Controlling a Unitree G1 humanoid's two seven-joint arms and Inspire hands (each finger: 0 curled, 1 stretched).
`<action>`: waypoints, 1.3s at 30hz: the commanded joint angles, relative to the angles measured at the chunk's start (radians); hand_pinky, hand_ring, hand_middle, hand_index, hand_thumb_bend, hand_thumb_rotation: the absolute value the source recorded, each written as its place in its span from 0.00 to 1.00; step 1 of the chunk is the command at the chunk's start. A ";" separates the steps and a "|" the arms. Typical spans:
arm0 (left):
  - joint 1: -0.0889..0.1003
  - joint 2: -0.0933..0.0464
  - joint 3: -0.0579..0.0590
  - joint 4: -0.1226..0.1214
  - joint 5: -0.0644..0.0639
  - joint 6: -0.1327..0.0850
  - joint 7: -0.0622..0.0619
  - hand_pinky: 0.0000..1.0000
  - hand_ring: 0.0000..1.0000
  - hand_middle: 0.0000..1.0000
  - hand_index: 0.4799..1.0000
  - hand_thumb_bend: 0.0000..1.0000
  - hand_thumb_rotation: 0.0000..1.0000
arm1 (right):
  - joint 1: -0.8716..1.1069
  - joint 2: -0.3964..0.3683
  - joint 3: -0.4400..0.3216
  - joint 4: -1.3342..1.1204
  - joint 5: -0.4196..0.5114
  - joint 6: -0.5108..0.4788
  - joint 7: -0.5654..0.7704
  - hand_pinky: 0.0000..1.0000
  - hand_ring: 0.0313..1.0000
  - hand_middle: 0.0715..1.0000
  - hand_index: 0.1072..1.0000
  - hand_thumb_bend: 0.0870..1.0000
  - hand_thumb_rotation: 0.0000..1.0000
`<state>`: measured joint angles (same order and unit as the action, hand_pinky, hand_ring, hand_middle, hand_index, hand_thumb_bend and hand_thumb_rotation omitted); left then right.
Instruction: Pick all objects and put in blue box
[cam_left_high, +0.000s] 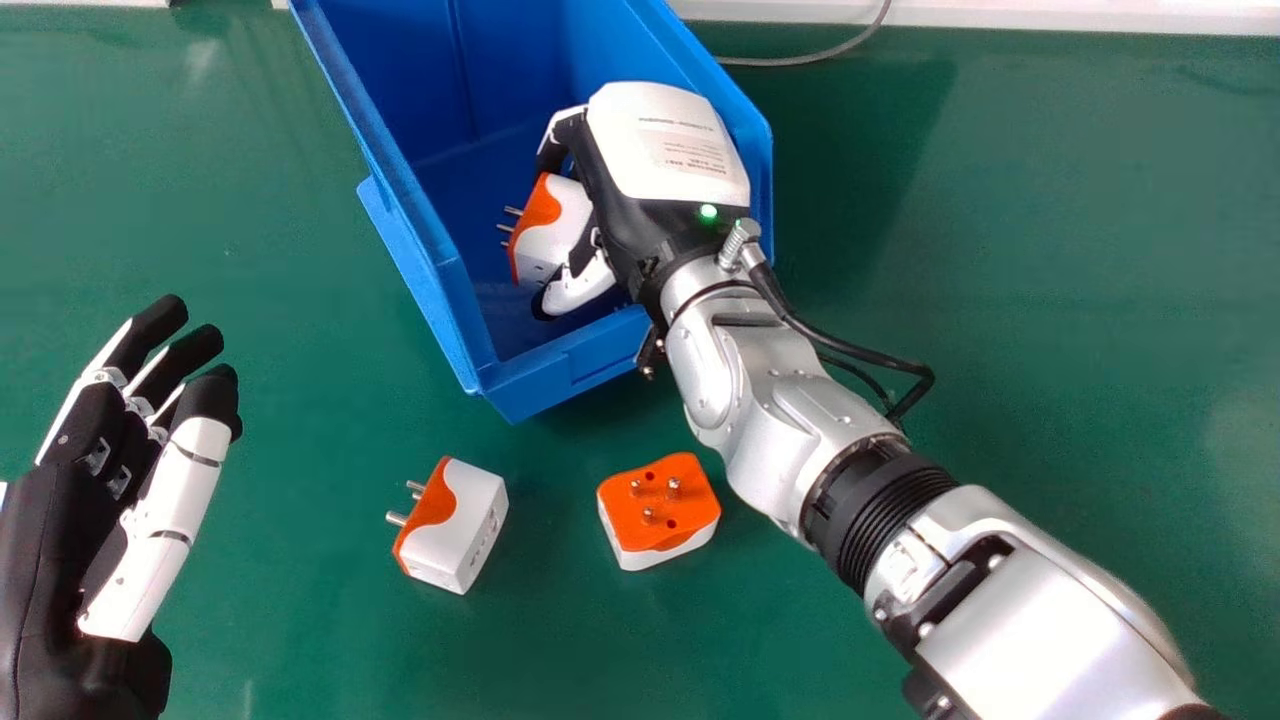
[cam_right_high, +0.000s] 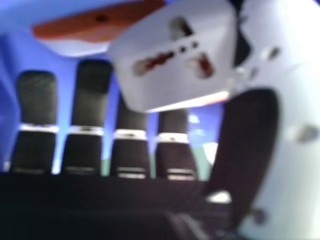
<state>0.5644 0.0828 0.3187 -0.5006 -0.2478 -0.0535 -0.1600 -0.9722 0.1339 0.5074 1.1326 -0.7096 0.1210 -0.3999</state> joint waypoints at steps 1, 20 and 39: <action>0.004 -0.007 0.002 -0.024 -0.003 -0.014 0.006 0.83 0.85 0.86 0.76 0.52 0.52 | -0.062 0.010 -0.001 -0.004 0.001 0.014 -0.029 0.29 0.42 0.51 0.48 0.44 0.00; -0.007 -0.012 -0.004 -0.006 0.006 -0.028 0.010 0.83 0.85 0.86 0.75 0.51 0.53 | -0.095 0.029 -0.009 0.015 0.025 0.092 -0.032 0.28 0.39 0.47 0.51 0.44 0.00; -0.013 -0.018 -0.004 0.006 0.007 -0.043 0.007 0.84 0.85 0.86 0.76 0.51 0.53 | -0.079 0.035 0.014 -0.021 0.031 0.108 0.006 0.53 0.70 0.81 0.76 0.81 0.11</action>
<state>0.5473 0.0656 0.3105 -0.4863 -0.2371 -0.0714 -0.1509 -1.0134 0.1410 0.5174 1.1373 -0.6765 0.2325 -0.3764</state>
